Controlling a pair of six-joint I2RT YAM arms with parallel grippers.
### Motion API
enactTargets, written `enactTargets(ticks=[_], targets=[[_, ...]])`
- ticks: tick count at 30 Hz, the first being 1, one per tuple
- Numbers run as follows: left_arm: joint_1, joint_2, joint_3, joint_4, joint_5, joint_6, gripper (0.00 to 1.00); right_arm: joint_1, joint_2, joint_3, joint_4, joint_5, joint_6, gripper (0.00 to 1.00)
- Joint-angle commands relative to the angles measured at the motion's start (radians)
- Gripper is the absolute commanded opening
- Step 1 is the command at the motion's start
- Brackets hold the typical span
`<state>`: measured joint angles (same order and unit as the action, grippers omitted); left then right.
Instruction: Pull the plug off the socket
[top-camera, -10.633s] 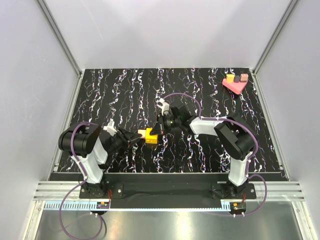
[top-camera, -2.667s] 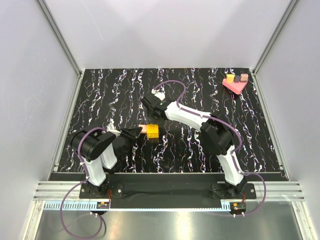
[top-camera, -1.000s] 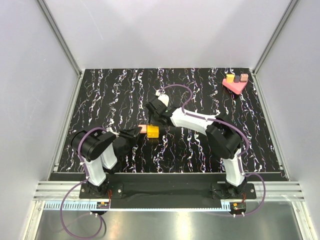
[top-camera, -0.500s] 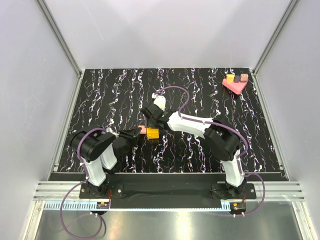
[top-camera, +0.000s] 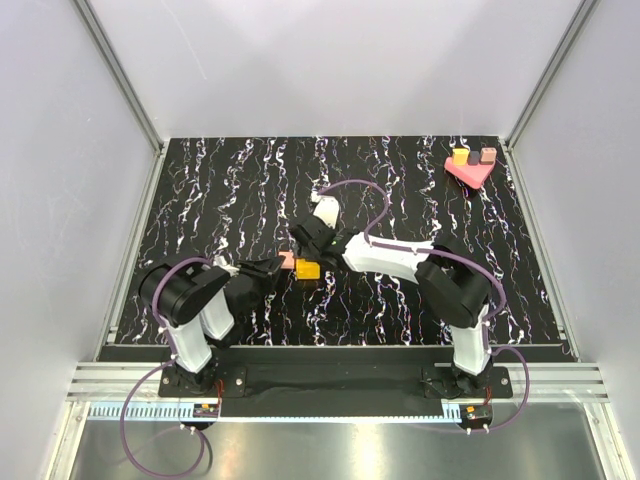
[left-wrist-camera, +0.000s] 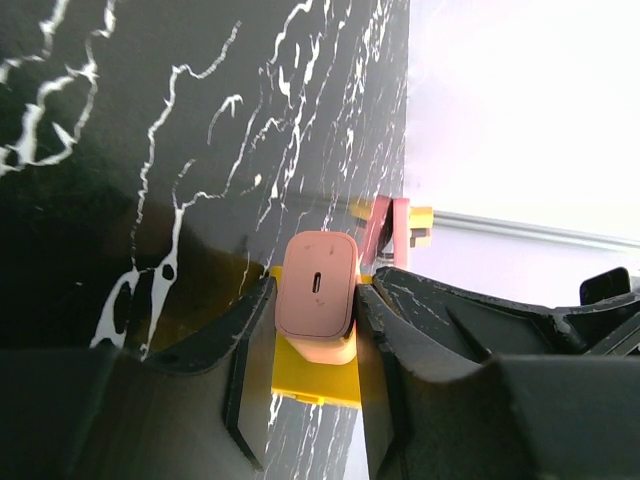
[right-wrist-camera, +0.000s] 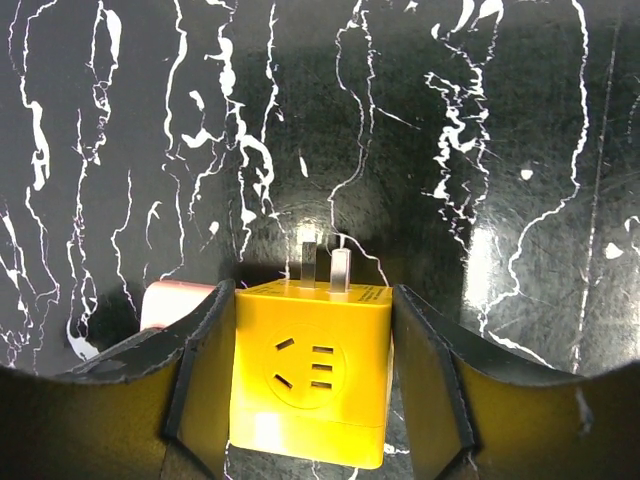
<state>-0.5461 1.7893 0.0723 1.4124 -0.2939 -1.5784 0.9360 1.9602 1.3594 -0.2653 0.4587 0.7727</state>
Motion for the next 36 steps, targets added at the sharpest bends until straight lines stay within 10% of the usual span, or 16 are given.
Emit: enactTargets(ticks=[1, 26, 31, 36], targets=[[0.038, -0.015, -0.197, 0.254, -0.226, 0.046, 0.0, -0.019, -0.064, -0.051, -0.177, 0.166, -0.075, 0.0], [0.06, -0.137, -0.19, 0.253, -0.074, 0.222, 0.0, -0.019, -0.115, -0.106, -0.026, -0.048, -0.101, 0.01], [0.061, -0.186, -0.223, 0.253, -0.085, 0.265, 0.0, -0.017, -0.121, -0.114, -0.017, -0.064, -0.092, 0.24], [0.064, -0.212, -0.226, 0.255, -0.061, 0.285, 0.0, -0.019, -0.139, -0.111, -0.017, -0.069, -0.125, 0.77]])
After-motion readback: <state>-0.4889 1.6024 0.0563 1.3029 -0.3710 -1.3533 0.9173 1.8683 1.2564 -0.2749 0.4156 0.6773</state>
